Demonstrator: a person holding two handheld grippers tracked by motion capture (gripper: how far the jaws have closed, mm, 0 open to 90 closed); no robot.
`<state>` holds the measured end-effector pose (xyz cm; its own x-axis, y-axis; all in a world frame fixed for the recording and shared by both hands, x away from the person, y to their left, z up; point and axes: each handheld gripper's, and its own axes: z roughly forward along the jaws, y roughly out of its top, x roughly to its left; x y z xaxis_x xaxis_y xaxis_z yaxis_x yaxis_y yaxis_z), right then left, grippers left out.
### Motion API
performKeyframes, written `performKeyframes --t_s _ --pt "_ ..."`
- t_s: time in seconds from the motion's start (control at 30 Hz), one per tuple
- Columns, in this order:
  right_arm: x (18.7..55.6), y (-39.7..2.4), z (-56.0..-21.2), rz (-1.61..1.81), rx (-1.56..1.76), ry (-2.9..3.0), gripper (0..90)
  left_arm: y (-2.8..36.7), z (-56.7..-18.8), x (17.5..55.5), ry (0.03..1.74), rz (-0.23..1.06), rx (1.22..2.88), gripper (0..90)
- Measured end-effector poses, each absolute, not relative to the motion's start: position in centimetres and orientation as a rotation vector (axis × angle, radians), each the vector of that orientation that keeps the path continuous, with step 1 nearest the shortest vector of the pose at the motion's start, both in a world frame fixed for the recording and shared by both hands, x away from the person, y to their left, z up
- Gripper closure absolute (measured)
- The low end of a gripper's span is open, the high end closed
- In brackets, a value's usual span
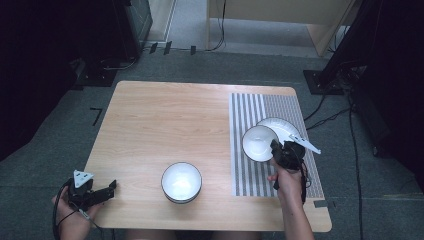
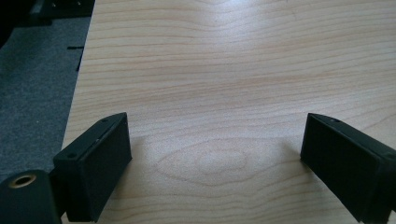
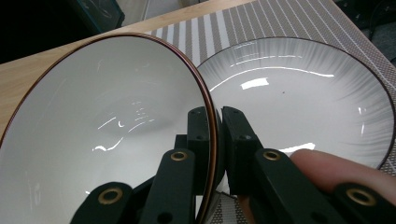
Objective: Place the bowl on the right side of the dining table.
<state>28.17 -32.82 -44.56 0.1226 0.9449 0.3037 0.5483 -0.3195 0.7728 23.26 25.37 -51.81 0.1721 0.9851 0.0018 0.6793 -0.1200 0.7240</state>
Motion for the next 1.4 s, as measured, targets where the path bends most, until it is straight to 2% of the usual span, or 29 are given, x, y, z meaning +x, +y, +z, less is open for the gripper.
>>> performKeyframes --t_s 1.4 --pt "30.8 -37.1 -46.6 1.009 2.009 1.341 83.4 25.3 -51.8 23.2 1.574 0.677 1.863 8.1"
